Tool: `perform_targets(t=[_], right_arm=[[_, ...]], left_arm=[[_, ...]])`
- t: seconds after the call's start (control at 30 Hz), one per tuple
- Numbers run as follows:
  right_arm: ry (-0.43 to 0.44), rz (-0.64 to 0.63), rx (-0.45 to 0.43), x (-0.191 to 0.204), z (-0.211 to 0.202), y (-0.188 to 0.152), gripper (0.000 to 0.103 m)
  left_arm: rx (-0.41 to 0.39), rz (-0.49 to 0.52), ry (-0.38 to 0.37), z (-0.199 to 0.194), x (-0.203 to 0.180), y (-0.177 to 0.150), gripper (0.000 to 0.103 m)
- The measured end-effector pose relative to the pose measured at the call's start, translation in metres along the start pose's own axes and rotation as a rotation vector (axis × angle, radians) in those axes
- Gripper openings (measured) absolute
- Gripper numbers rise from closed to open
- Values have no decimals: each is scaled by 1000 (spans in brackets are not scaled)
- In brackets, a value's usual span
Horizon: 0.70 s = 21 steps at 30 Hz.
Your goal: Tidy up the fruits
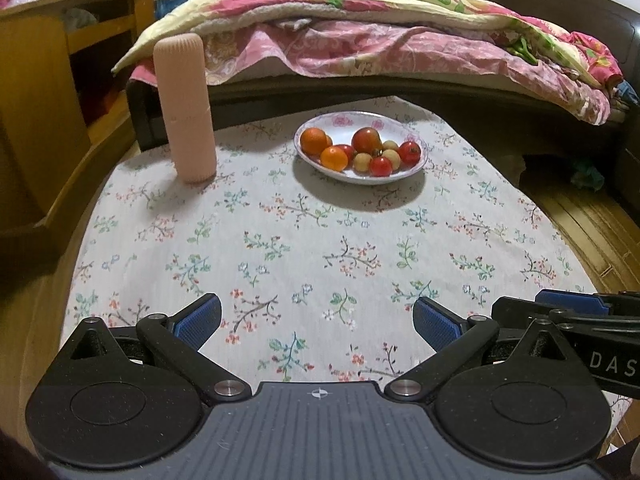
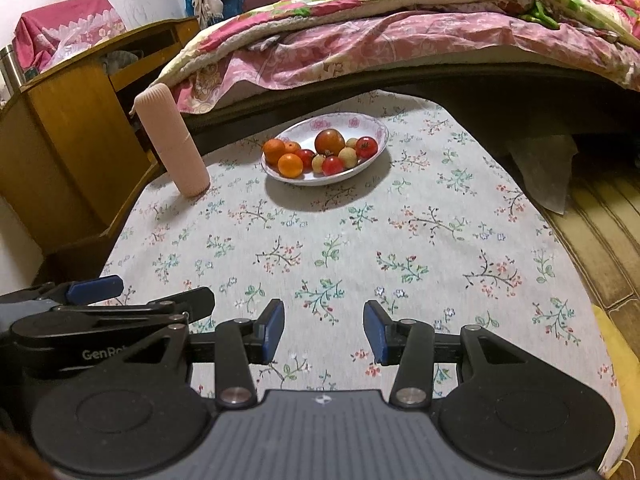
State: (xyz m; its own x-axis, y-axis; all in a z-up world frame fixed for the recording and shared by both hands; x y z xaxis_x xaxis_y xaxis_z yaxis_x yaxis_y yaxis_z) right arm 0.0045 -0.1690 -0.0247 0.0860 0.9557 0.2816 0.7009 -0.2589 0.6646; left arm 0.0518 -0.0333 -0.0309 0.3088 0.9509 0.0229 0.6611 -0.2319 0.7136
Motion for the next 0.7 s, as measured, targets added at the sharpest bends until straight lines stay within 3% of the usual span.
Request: perform_targets(t=[0.7], right_arm=[[-25, -12, 40, 1, -1, -20, 46]], left_arm=[[42, -1, 5, 0, 0, -20, 103]])
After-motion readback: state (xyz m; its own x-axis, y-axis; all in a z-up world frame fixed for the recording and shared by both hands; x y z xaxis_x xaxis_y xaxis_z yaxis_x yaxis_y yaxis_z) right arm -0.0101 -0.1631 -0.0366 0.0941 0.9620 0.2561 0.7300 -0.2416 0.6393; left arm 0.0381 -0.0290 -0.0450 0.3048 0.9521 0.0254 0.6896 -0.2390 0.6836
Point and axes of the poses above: each gripper's, at about its wrist camera, not at the fingertips, and z roughly the way its jaws point, x to its left, y to its top, the point moved 8 cm from there along z, roughly the way its jaws point, and after that the axes turned 3 degrees about z, right-handed, at the moved point
